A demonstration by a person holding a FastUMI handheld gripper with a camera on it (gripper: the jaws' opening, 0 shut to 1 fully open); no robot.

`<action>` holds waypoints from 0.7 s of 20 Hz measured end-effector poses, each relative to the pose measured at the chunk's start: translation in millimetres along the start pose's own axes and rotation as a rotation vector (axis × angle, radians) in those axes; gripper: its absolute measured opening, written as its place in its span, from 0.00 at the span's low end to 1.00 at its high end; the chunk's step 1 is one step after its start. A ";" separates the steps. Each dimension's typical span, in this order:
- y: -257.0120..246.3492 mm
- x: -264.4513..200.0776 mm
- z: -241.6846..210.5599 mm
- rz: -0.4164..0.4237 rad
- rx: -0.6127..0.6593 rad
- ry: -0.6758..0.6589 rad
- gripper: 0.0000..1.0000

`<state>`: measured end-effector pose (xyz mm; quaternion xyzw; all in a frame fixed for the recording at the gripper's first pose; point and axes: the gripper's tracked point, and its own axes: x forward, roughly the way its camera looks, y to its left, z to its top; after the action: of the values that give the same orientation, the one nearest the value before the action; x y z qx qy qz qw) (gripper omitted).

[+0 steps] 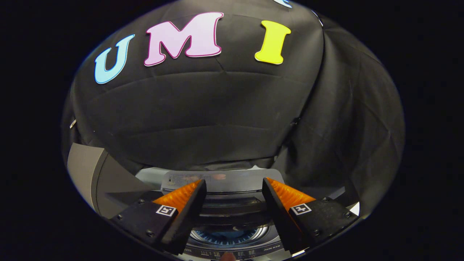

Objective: Put the clothes into the washing machine and then close the washing machine lid.

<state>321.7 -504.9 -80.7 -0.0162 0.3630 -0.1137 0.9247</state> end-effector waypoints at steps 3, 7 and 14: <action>1.8 -0.2 -1.6 0.010 0.018 -0.002 0.99; 4.3 1.2 -12.4 0.017 0.037 0.030 0.99; 14.4 -6.7 -36.2 0.039 0.081 0.089 1.00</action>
<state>295.4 -487.6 -104.6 0.0335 0.3990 -0.1109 0.9096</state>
